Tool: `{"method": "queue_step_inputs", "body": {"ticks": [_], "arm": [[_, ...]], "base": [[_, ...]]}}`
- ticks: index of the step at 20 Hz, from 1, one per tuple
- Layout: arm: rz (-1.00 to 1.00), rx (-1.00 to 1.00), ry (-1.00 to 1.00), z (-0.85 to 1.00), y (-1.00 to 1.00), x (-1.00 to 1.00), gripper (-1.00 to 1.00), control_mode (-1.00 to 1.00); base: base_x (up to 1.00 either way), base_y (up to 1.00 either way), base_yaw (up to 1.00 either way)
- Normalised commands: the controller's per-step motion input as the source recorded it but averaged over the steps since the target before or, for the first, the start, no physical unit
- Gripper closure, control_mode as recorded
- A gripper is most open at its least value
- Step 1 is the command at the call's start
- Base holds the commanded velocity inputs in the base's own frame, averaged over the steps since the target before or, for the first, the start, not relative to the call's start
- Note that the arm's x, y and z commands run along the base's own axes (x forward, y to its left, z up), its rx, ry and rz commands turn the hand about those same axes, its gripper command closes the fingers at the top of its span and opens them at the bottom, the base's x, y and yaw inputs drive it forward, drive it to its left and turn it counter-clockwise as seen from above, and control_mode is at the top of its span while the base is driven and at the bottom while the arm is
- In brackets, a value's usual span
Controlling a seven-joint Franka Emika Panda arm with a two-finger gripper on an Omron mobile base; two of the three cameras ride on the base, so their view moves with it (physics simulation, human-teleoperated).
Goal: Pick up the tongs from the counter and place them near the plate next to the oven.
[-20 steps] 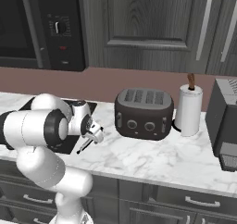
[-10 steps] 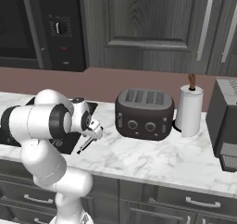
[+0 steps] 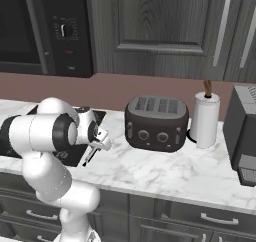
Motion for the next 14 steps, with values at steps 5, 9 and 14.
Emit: {"method": "queue_step_inputs", "body": {"ticks": [5, 9, 14], "arm": [[0.00, 0.29, -0.01, 0.16, -0.35, -0.44, 1.00, -1.00], [-0.01, 0.31, 0.00, 0.47, -0.26, -0.33, 1.00, -1.00], [-0.01, 0.14, 0.02, 0.54, -0.11, -0.30, 1.00, -1.00]], "base": [[0.00, 0.00, 0.00], [0.00, 0.00, 0.00], [0.00, 0.00, 0.00]]}}
